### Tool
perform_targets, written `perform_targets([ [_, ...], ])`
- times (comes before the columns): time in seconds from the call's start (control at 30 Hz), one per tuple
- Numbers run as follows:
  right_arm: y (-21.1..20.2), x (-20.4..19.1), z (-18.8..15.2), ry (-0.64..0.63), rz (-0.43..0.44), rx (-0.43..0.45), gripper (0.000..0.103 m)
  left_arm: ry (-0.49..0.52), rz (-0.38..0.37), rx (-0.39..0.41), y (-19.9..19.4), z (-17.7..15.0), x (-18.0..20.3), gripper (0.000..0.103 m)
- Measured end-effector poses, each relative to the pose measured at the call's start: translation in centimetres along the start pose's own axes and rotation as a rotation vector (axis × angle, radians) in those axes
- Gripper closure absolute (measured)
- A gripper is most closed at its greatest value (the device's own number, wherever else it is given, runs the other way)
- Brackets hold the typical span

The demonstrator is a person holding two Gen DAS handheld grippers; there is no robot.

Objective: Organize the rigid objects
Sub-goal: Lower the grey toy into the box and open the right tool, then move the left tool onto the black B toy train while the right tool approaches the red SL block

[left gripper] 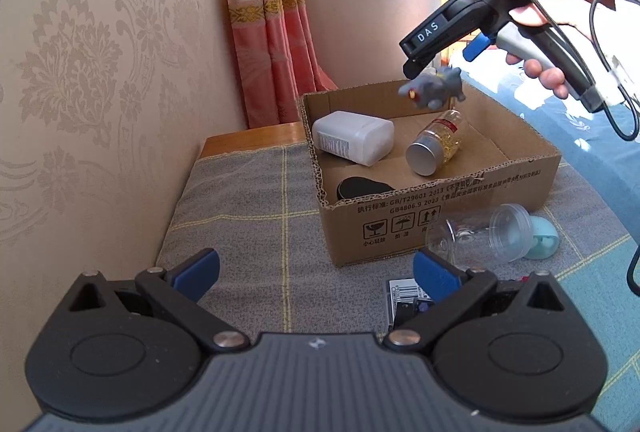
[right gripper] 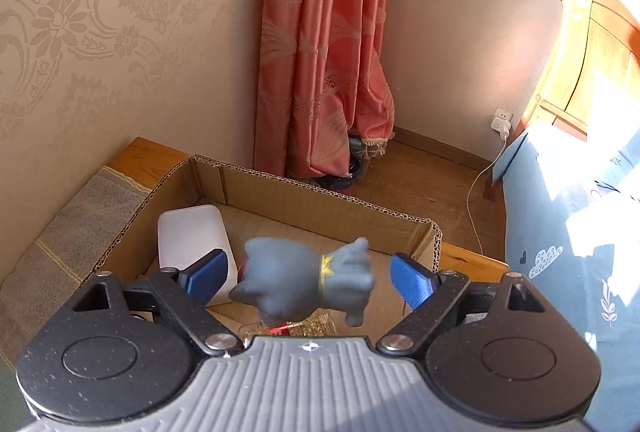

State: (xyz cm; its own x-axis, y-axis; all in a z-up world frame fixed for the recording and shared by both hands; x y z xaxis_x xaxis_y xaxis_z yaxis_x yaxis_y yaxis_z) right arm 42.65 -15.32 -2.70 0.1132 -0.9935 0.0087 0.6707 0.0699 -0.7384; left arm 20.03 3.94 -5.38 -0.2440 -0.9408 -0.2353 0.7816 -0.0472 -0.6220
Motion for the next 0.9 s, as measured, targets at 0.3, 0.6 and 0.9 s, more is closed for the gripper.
perform_targets([
  [0.3, -4.5, -0.3, -3.1, 0.033, 0.018, 0.003, 0.000, -0.019, -0.021, 0.005, -1.1, -0.5, -0.5, 0.001],
  [0.6, -11.6, -0.8, -11.0, 0.049, 0.012, 0.007, 0.000, -0.025, -0.008, 0.029, -4.1, -0.8, -1.1, 0.001],
  [0.9, -13.4, 1.1, -18.1, 0.034, -0.049, 0.059, 0.000, -0.047, 0.021, 0.012, -6.4, -2.0, -1.1, 0.001],
])
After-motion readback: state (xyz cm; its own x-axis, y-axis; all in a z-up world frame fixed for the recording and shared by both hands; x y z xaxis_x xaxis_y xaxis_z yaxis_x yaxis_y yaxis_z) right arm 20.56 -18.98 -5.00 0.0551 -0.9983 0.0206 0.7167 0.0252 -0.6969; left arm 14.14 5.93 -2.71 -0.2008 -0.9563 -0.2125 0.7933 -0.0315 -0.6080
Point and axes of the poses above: each gripper's, at about its wrist camera, not at the fingertips, and y roughly the way its jaws point, x to its right, z to its top, the point moved 6 cm from there along y, roughly the way its jaws point, and after that the axes turned 9 degrees about y, right-handed, at the moved point
